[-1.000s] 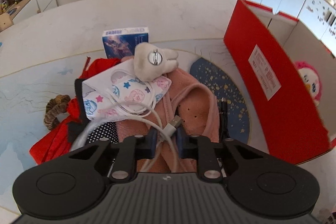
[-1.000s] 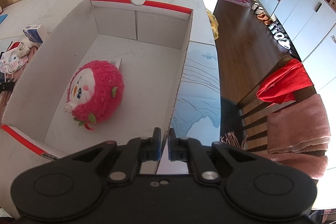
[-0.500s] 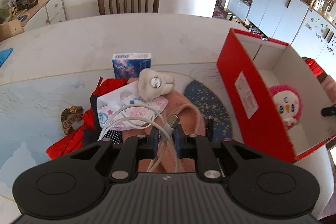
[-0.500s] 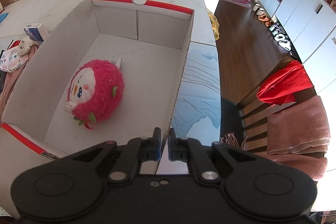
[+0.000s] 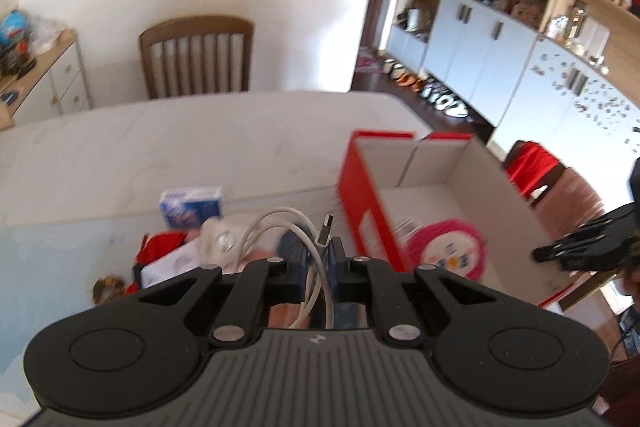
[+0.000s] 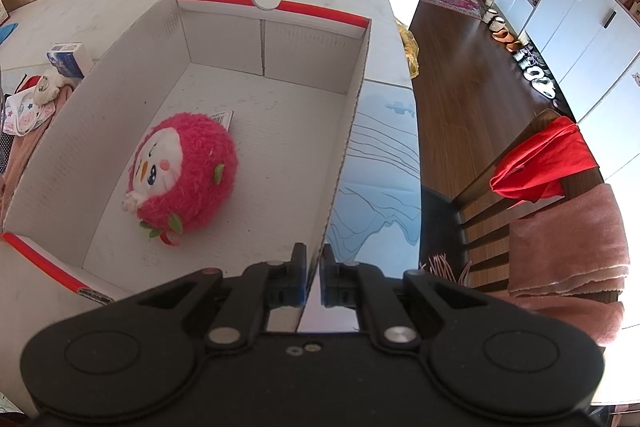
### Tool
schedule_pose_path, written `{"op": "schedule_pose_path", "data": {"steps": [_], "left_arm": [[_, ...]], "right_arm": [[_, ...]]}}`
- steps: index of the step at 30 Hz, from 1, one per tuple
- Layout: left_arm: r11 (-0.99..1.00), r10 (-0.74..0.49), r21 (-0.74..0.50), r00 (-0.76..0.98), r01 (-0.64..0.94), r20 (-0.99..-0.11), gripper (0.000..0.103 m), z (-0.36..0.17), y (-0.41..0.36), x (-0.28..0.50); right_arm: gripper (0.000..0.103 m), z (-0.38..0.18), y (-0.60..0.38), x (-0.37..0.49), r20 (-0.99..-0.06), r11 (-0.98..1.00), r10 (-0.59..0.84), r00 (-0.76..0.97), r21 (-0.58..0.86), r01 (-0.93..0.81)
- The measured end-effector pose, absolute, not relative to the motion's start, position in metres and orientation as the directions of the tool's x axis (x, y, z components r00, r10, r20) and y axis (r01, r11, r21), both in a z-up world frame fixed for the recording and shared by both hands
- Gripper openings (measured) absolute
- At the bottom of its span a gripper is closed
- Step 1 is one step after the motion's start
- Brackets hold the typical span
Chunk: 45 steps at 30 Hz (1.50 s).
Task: Organize objects
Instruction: 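Lift the white cable with the left gripper into the box and release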
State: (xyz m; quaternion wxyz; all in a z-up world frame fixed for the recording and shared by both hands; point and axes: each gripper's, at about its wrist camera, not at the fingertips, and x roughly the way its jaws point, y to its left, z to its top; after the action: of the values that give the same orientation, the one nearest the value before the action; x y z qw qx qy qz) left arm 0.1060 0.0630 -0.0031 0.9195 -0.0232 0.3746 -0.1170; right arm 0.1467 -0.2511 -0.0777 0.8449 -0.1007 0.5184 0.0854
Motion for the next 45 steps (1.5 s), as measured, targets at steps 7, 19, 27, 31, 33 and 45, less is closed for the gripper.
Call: {"op": "schedule_pose_path", "data": {"steps": [7, 19, 27, 31, 33, 45], "left_arm": [[0.94, -0.331, -0.16, 0.693, 0.301, -0.64, 0.009, 0.03, 0.032, 0.124], [0.863, -0.461, -0.144, 0.641, 0.484, -0.614, 0.009, 0.048, -0.055, 0.167], [0.849, -0.445, -0.129, 0.559, 0.513, -0.699, 0.009, -0.002, -0.104, 0.194], [0.856, -0.417, -0.122, 0.532, 0.503, -0.737, 0.009, -0.026, -0.11, 0.203], [0.856, -0.406, -0.117, 0.513, 0.504, -0.756, 0.009, -0.038, -0.113, 0.205], [0.875, -0.362, -0.119, 0.473, 0.469, -0.803, 0.009, -0.067, -0.106, 0.207]], "right_arm": [[0.006, -0.078, -0.251, 0.147, -0.893, 0.965, 0.04, 0.448, -0.081, -0.248], [0.006, -0.078, -0.25, 0.147, -0.893, 0.965, 0.04, 0.448, -0.082, -0.249], [0.006, -0.078, -0.25, 0.147, -0.893, 0.965, 0.04, 0.449, -0.081, -0.249], [0.006, -0.078, -0.25, 0.147, -0.893, 0.965, 0.04, 0.449, -0.081, -0.248], [0.006, -0.078, -0.25, 0.147, -0.893, 0.965, 0.04, 0.448, -0.081, -0.248], [0.006, -0.079, -0.245, 0.149, -0.894, 0.966, 0.042, 0.446, -0.079, -0.248]]}}
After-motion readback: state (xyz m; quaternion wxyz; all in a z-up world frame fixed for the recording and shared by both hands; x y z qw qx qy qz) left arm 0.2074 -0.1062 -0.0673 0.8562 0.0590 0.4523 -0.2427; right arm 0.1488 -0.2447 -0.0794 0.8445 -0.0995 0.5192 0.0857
